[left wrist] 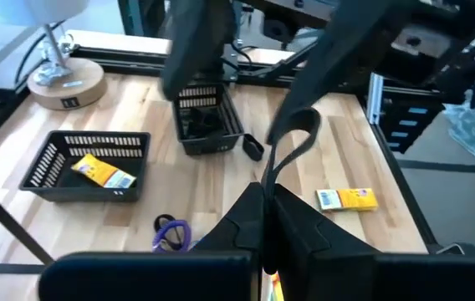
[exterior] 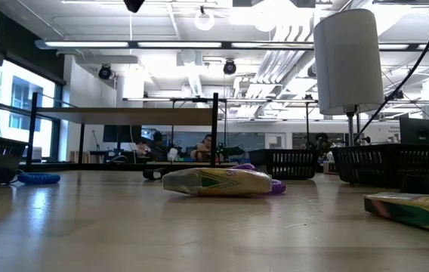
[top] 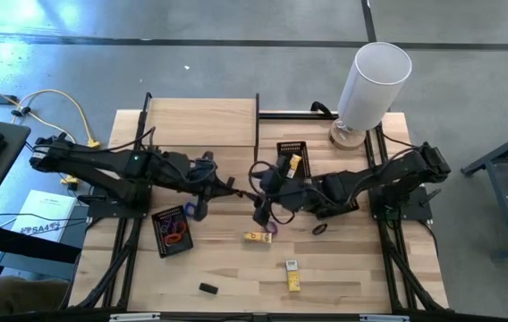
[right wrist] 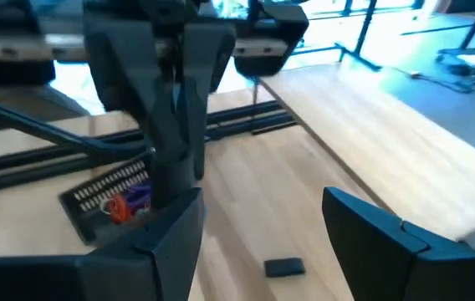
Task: Pick & Place Office Desk Supplies
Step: Put the black rubberband into the bottom right black bin
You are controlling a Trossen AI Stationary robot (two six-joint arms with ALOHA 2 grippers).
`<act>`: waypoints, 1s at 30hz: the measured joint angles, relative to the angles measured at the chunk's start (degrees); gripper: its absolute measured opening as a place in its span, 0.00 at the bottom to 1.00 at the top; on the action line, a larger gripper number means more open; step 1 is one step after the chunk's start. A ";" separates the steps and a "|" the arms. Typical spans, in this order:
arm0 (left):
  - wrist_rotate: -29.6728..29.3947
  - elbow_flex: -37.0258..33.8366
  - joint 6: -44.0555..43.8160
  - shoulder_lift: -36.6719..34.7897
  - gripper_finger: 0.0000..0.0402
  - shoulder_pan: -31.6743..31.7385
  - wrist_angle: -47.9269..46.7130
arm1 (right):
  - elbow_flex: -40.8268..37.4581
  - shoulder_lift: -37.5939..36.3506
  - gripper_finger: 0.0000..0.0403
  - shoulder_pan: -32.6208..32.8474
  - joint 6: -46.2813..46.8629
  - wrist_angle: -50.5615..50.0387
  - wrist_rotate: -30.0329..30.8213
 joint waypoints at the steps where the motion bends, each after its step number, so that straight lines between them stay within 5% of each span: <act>1: 0.00 0.00 0.00 -0.03 0.01 0.38 0.00 | 0.00 0.00 0.58 0.37 0.02 -0.69 0.87; 10: 0.01 0.00 0.02 -0.05 0.01 2.98 -0.04 | 0.00 0.00 0.58 0.72 -0.40 0.19 0.64; 30: 1.84 0.00 1.40 -0.04 0.01 3.31 -0.04 | 0.00 -0.02 0.58 -3.04 -4.45 1.99 -11.15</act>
